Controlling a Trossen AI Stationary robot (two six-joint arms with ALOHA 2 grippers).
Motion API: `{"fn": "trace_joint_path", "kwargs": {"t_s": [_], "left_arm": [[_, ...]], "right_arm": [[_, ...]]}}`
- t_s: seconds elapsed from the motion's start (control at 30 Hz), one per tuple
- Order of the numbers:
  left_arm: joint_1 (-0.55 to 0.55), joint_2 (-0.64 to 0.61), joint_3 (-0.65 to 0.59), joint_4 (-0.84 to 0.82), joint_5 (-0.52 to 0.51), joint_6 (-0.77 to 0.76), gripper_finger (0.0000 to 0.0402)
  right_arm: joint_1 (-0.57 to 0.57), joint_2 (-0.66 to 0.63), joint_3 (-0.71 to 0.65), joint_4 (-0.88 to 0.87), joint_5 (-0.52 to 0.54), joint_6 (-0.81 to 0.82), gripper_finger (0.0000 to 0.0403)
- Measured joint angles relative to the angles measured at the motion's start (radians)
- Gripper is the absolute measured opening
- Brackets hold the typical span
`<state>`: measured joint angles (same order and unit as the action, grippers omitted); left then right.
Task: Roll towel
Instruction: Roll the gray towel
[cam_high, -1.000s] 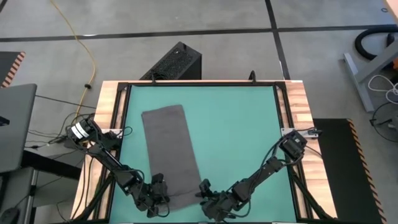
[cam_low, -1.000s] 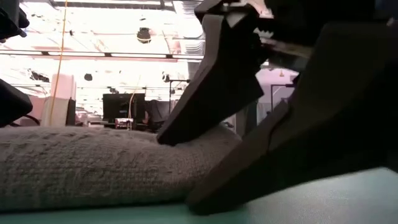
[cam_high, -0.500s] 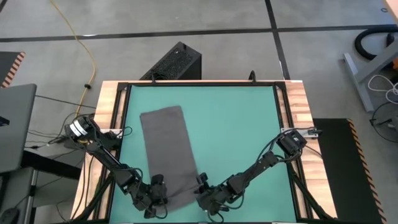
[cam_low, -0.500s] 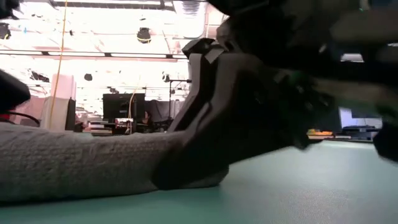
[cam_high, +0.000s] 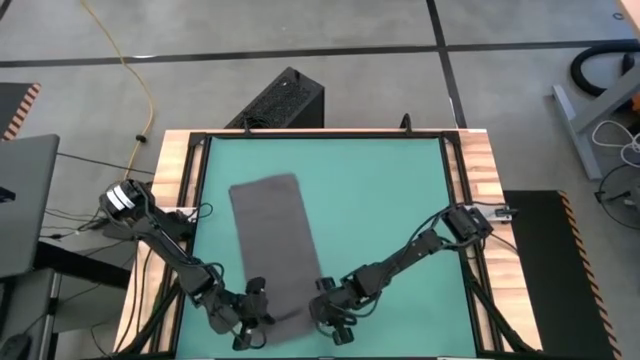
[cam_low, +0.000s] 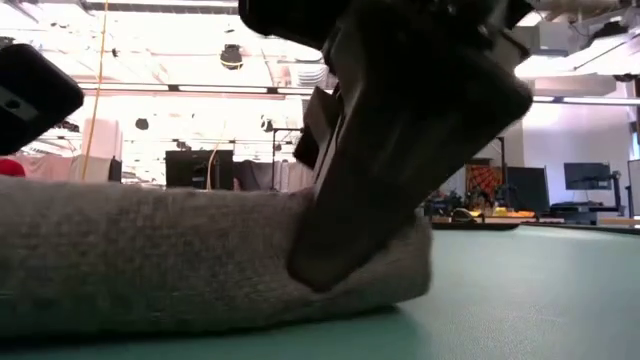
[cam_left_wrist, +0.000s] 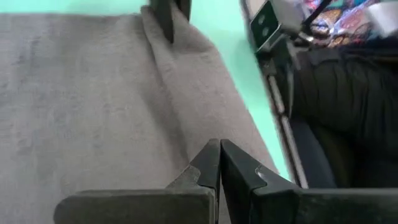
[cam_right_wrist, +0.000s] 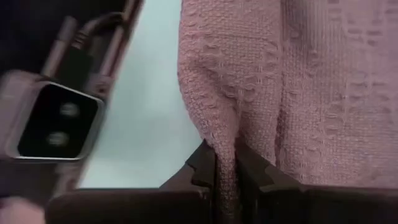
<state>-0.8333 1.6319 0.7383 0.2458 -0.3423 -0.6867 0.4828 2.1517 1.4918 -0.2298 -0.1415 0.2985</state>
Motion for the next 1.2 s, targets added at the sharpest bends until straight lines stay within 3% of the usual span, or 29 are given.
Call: {"fn": "trace_joint_path", "kwargs": {"t_s": [0.13, 0.23, 0.6, 0.9, 1.2], "left_arm": [[0.001, 0.008, 0.0, 0.042, 0.006, 0.035, 0.0], [0.002, 0.008, 0.001, 0.047, 0.006, 0.04, 0.0], [0.006, 0.199, 0.001, 0.212, 0.049, -0.028, 0.0], [0.003, 0.204, 0.001, 0.213, 0.16, -0.104, 0.0], [0.004, 0.171, 0.002, 0.121, 0.171, -0.09, 0.0]], "right_arm": [[-0.025, 0.0, 0.0, 0.033, -0.148, 0.082, 0.0051], [-0.028, 0.0, 0.0, 0.052, -0.196, 0.12, 0.0051], [-0.025, 0.0, 0.0, 0.076, -0.186, 0.208, 0.0053], [-0.021, 0.0, 0.0, 0.085, -0.137, 0.259, 0.005], [-0.073, -0.005, -0.084, 0.128, -0.155, 0.337, 0.005]]}}
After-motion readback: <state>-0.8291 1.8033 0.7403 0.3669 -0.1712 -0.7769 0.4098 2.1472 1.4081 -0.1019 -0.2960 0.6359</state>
